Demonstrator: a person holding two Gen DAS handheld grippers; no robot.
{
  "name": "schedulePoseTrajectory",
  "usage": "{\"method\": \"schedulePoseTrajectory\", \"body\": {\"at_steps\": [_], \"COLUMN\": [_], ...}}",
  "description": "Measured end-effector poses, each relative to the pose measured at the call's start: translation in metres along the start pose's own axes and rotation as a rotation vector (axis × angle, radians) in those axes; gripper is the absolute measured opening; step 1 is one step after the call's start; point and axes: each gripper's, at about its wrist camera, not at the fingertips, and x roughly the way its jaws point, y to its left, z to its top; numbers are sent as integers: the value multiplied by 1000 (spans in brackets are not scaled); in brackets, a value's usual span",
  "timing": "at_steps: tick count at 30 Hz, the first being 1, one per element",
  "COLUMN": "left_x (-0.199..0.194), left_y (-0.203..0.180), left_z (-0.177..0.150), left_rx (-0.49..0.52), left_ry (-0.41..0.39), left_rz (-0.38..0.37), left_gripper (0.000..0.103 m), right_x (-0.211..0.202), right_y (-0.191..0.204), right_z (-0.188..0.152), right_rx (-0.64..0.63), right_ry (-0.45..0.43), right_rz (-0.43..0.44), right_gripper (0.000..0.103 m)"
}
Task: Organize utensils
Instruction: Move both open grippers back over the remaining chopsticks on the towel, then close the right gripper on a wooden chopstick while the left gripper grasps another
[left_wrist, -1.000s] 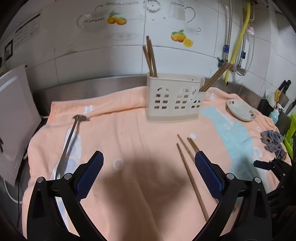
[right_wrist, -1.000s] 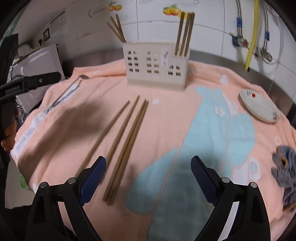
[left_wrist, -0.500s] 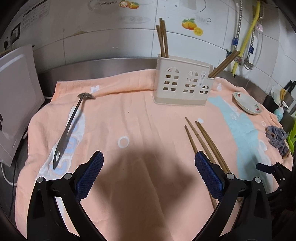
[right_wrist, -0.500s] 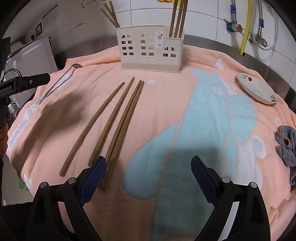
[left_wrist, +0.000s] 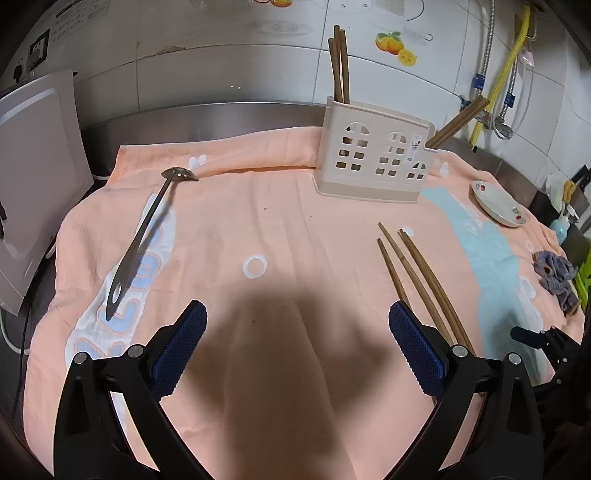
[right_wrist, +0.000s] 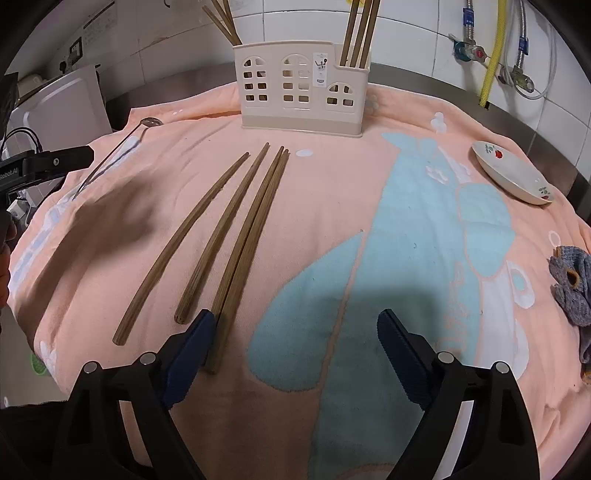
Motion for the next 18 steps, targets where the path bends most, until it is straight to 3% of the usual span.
{"method": "schedulePoseTrajectory", "body": {"at_steps": [9,10,15,18], "left_x": [2,2,2,1], "left_y": [1,1,0,0], "left_z": [-4,-5,-7,-8], "left_rx": [-13,-12,-10,-11], "left_ry": [11,12,15,17], "left_rz": [-5,-7,-9,-8], "left_gripper": [98,98,98,98], "right_x": [0,1,4,3], "right_y": [6,7,12,14], "right_z": [-1,-1,0,1], "right_rx": [-13,-19,-41,-63], "right_ry": [-4,3,-9,-29], "right_rz": [-4,-9,-29,-66], "right_gripper": [71,65,60,50]}}
